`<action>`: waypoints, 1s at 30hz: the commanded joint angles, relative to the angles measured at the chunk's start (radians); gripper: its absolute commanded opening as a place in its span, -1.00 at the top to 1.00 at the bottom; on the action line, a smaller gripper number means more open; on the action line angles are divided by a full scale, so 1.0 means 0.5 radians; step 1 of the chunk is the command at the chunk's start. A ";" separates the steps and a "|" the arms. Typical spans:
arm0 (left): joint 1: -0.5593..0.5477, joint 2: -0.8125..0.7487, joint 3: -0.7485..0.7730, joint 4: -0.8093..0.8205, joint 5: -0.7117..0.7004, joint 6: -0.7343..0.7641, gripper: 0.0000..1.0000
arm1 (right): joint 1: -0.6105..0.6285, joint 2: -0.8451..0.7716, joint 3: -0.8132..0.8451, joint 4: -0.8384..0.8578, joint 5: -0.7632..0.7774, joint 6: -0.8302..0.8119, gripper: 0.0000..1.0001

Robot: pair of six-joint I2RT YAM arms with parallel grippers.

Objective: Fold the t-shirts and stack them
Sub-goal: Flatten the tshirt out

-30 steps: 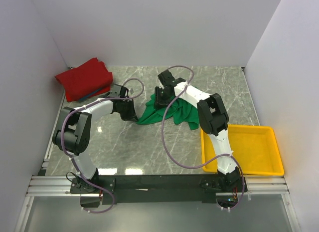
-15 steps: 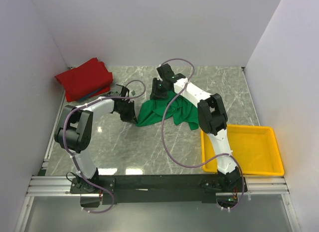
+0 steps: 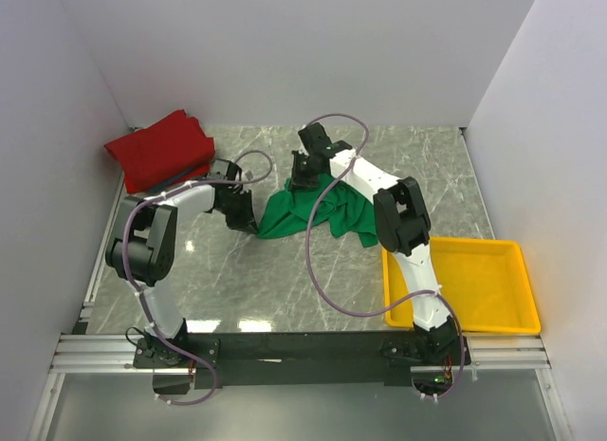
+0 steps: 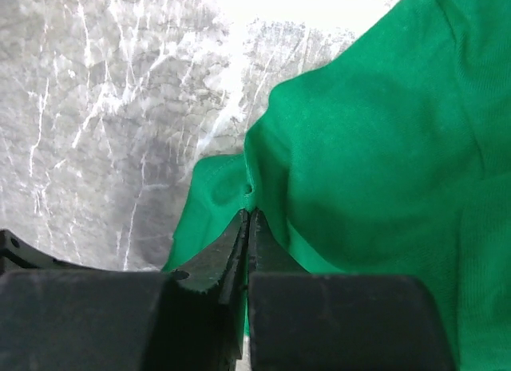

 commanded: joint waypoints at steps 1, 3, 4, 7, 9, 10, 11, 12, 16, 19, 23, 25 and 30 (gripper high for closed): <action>0.077 0.018 0.074 0.064 0.089 -0.056 0.99 | -0.061 -0.157 -0.055 0.056 -0.015 0.025 1.00; 0.126 0.018 0.089 0.095 0.099 -0.114 0.99 | -0.110 -0.249 -0.077 0.038 -0.002 0.037 1.00; 0.145 0.015 0.107 0.101 0.096 -0.133 0.99 | -0.134 -0.289 -0.086 0.026 0.004 0.046 1.00; 0.245 0.015 0.196 0.104 0.077 -0.206 0.99 | -0.245 -0.467 -0.110 0.001 0.022 0.086 1.00; 0.298 0.021 0.270 0.092 0.077 -0.264 0.99 | -0.345 -0.601 -0.095 -0.054 0.044 0.108 1.00; 0.359 0.015 0.340 0.083 0.062 -0.286 0.99 | -0.383 -0.648 -0.074 -0.078 0.068 0.111 1.00; 0.393 0.009 0.374 0.083 0.059 -0.317 0.99 | -0.422 -0.694 -0.061 -0.130 0.083 0.111 1.00; 0.430 -0.015 0.408 0.089 0.059 -0.375 0.99 | -0.493 -0.782 -0.046 -0.158 0.102 0.099 1.00; 0.675 -0.110 0.625 0.104 0.034 -0.507 0.99 | -0.680 -0.991 0.101 -0.311 0.221 0.034 1.00; 0.788 -0.202 0.782 0.098 0.000 -0.581 0.99 | -0.784 -1.163 0.144 -0.379 0.356 -0.033 1.00; 0.869 -0.389 0.887 0.156 -0.092 -0.654 0.99 | -0.822 -1.387 0.101 -0.327 0.641 -0.116 1.00; 0.924 -0.509 0.869 0.214 -0.128 -0.776 0.99 | -0.825 -1.534 0.019 -0.239 0.782 -0.107 1.00; 0.982 -0.736 0.899 0.429 -0.193 -0.946 0.99 | -0.828 -1.906 -0.172 0.074 0.890 -0.073 1.00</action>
